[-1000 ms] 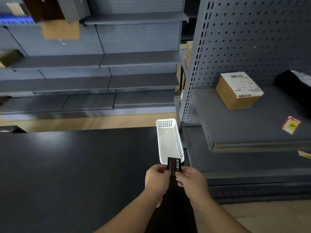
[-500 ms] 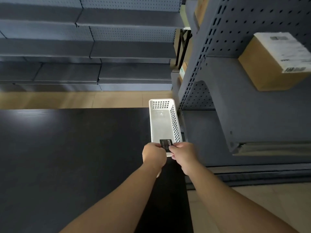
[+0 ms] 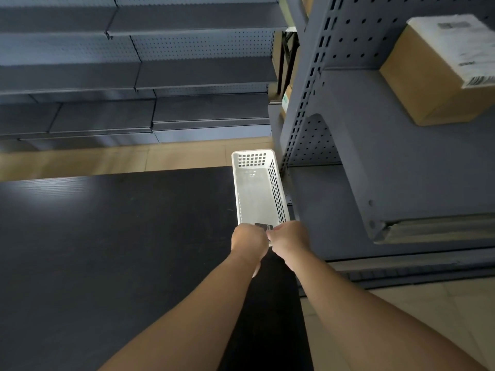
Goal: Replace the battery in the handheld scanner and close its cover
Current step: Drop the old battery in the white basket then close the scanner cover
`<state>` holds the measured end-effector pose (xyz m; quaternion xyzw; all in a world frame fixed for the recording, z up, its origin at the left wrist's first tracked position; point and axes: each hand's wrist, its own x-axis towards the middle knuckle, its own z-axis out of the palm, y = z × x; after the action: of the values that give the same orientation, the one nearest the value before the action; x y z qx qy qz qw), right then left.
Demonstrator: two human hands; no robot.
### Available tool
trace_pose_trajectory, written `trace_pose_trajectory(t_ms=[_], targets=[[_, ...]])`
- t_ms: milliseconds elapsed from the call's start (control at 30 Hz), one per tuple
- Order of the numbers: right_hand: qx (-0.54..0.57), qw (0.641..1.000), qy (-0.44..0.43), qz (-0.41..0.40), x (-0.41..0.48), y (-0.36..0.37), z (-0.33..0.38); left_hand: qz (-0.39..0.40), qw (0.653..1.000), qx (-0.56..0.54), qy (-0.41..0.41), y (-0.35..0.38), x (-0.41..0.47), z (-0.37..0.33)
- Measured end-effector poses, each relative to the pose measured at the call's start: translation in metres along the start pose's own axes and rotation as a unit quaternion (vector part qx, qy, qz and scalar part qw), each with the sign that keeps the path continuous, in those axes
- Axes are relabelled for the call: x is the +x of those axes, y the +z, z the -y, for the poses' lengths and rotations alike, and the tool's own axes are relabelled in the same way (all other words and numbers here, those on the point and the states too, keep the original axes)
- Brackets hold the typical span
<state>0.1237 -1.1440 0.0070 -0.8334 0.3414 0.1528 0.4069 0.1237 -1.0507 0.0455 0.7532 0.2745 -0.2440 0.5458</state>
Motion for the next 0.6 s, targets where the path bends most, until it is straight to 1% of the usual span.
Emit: trace_pose_trajectory(t_ms=[233,433,533,600], targets=[[0.02,0.999,-0.01,0.035,-0.008,-0.009,-0.002,0.011,1.0,-0.012,-0.017,-0.003,-0.011,-0.005],[0.057,0.997,-0.035,0.039,-0.048,-0.031,0.0,0.022,0.999,-0.022,-0.028,-0.027,-0.052,-0.004],[0.042,0.994,-0.072,0.063,-0.082,-0.043,0.011,0.01,1.0,-0.027,-0.007,-0.054,-0.082,0.0],[-0.007,0.988,-0.129,0.079,-0.107,-0.05,0.027,-0.021,1.0,0.003,0.023,-0.078,-0.102,0.003]])
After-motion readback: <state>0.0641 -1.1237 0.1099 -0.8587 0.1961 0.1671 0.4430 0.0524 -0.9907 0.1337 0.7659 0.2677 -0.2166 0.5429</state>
